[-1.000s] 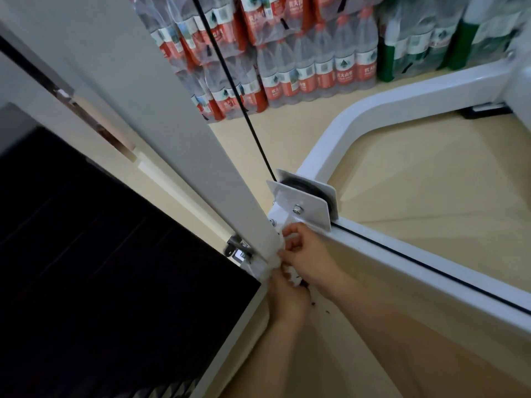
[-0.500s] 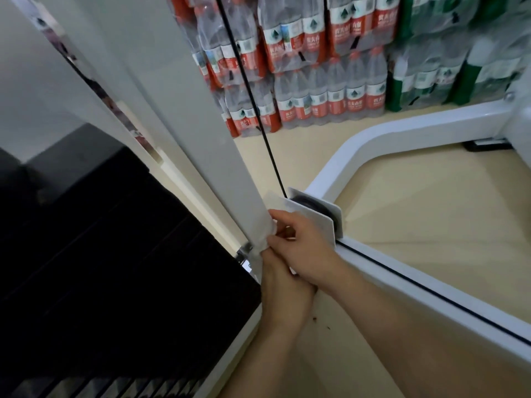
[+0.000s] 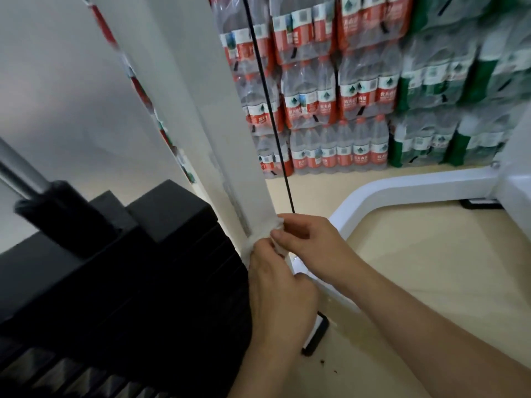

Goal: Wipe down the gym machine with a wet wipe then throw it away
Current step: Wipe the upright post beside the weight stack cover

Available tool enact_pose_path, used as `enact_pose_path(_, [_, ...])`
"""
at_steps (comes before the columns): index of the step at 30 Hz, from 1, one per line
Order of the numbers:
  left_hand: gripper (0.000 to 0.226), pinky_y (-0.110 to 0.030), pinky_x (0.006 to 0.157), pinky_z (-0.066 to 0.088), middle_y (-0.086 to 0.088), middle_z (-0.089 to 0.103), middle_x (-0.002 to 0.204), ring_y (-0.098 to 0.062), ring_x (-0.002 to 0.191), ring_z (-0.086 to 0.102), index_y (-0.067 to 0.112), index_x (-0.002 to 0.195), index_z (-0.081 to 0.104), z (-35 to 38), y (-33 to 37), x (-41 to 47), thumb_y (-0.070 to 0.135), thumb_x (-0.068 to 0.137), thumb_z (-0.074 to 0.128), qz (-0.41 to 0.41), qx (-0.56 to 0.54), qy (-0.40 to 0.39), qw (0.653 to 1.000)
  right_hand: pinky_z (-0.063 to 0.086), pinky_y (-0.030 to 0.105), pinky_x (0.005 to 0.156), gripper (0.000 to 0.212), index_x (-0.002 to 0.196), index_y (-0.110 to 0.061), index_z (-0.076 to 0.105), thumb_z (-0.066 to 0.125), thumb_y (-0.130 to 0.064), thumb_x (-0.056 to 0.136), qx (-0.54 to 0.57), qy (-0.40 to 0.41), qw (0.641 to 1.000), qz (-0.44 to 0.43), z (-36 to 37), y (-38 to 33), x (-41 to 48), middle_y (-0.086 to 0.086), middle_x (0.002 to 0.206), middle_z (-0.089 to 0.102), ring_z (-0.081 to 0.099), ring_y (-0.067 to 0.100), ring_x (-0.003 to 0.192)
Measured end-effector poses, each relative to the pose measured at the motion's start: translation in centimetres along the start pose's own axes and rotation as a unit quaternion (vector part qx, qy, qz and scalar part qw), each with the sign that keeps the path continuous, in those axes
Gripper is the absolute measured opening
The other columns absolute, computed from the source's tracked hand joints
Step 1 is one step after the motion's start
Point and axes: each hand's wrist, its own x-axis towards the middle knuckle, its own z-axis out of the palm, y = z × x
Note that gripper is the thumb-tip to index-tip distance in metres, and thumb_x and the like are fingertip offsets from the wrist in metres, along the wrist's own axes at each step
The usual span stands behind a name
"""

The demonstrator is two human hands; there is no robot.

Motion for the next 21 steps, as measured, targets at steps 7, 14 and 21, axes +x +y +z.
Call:
enact_pose_path(7, [0.041, -0.036, 0.081, 0.055, 0.009, 0.062, 0.104, -0.013, 0.096, 0.063, 0.029, 0.115, 0.044, -3.0, 2.7, 1.2, 0.019, 0.077, 0.054, -0.041, -0.137, 0.011, 0.99, 0.043, 0.031, 0.107, 0.052, 0.144, -0.015, 0.044, 0.06, -0.017, 0.095, 0.026, 0.013, 0.996, -0.08, 1.4, -4.7, 1.6, -0.004, 0.131, 0.061, 0.057, 0.006, 0.12])
enact_pose_path(14, [0.057, -0.019, 0.083, 0.05, 0.022, 0.048, 0.119, 0.004, 0.1, 0.052, 0.032, 0.139, 0.029, -4.2, 2.3, -1.4, 0.011, 0.09, 0.048, 0.009, -0.023, 0.006, 1.0, 0.052, 0.039, 0.097, 0.031, 0.12, -0.016, 0.063, 0.068, -0.012, 0.09, -0.019, 0.001, 0.997, -0.071, 0.6, -4.8, 1.6, -0.003, 0.109, 0.073, 0.068, 0.011, 0.1])
enact_pose_path(21, [0.092, -0.04, 0.107, 0.042, 0.004, 0.018, 0.159, -0.02, 0.14, 0.033, 0.035, 0.151, -0.001, -3.2, 2.6, -1.4, 0.002, 0.081, 0.049, 0.056, -0.031, 0.037, 0.997, 0.052, 0.036, 0.097, 0.027, 0.122, -0.018, 0.061, 0.061, -0.025, 0.096, 0.025, 0.012, 0.994, -0.102, 1.1, -8.3, 2.9, -0.004, 0.113, 0.071, 0.067, 0.011, 0.105])
